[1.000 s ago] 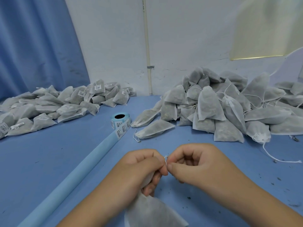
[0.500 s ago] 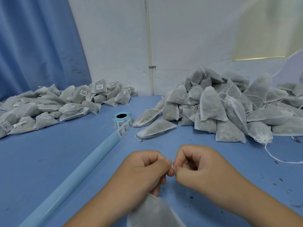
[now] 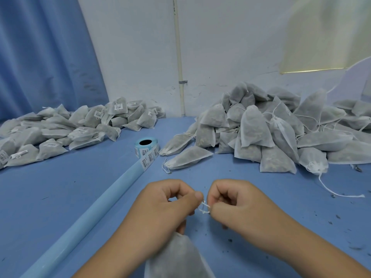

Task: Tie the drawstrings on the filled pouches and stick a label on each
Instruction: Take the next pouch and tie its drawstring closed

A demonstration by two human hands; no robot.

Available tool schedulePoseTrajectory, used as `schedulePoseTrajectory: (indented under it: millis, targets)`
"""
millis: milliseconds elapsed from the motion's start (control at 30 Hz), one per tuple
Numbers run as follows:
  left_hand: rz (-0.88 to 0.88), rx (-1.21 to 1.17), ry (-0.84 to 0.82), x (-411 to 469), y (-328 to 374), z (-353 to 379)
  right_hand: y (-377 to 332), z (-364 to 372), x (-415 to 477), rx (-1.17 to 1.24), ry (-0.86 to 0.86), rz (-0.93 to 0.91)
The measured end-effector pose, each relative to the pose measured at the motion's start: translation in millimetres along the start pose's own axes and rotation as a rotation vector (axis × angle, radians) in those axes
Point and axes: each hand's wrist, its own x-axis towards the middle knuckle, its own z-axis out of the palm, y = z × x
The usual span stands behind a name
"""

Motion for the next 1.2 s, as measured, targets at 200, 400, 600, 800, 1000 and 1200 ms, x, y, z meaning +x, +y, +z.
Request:
schedulePoseTrajectory:
  millis: [200,400,600,800,1000,1200]
  targets:
    - [-0.03,-0.093,0.011,1.5,1.8,-0.2,0.5,5.1,2.2,0.186,0.079,0.039]
    - [-0.016,-0.094,-0.004,0.6,0.4,4.3,4.4,10.2,0.6,0.212,0.156,0.016]
    - [-0.001,-0.092,-0.016,-0.3,-1.6,5.1,3.3,13.6,-2.5,-0.178,0.313,-0.227]
    - [0.097,0.098,0.083,-1.5,-4.8,7.8,4.0,13.6,-2.6,-0.203,0.281,-0.148]
    - [0.32,0.304,0.201,-2.3,-6.2,9.6,1.6,4.9,0.1,-0.007,0.095,0.088]
    - [0.5,0.49,0.176,1.0,-9.5,4.9,0.3,3.0,0.3,0.071,0.043,0.164]
